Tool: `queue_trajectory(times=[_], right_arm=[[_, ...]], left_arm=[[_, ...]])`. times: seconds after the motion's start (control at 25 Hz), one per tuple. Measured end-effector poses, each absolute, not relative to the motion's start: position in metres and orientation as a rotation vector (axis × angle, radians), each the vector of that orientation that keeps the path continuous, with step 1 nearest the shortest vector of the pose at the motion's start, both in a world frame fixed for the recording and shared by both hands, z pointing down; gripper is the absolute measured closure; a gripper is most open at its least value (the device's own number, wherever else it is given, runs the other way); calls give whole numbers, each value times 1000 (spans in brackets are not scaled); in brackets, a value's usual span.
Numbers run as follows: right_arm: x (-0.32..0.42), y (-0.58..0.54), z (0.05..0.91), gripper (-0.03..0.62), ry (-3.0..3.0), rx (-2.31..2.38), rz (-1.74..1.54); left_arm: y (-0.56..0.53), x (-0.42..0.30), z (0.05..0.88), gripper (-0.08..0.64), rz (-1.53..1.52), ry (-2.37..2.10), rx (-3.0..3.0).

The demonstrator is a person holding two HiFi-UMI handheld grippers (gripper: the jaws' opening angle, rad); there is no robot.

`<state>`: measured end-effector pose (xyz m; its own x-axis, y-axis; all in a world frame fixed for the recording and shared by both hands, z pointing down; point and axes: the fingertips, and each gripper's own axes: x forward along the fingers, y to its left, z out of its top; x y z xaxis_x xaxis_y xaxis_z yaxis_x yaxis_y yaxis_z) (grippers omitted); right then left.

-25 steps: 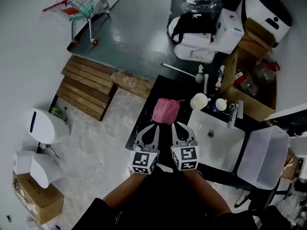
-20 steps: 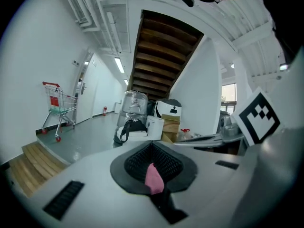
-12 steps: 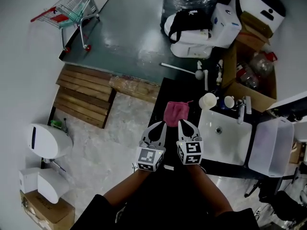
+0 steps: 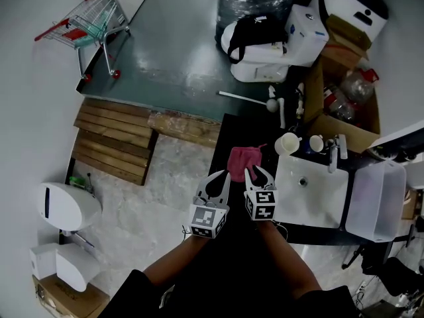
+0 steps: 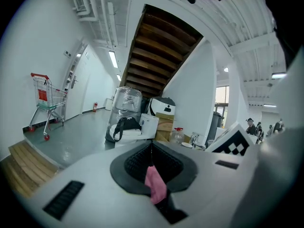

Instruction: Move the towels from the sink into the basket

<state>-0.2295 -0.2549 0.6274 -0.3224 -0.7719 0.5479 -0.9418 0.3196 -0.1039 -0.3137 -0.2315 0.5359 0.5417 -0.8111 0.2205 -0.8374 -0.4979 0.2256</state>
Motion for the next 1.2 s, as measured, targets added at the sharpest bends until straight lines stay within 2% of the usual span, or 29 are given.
queue_trajectory(times=[0.08, 0.28, 0.64, 1.12, 1.2], right_arm=[[-231, -259, 638, 445, -2171, 1509, 617], [-231, -269, 669, 368, -2098, 1488, 657], [-225, -280, 719, 288, -1971, 1490, 724], [-225, -283, 745, 285, -1899, 1456, 739], [-232, -282, 745, 345, -1912, 1433, 743]], left_arm=[[-233, -315, 537, 545, 122, -1363, 2479], [-237, -317, 541, 545, 126, -1360, 2472], [-240, -329, 544, 545, 133, -1368, 2461], [-239, -342, 546, 545, 130, -1371, 2446], [-238, -342, 546, 545, 122, -1367, 2448]])
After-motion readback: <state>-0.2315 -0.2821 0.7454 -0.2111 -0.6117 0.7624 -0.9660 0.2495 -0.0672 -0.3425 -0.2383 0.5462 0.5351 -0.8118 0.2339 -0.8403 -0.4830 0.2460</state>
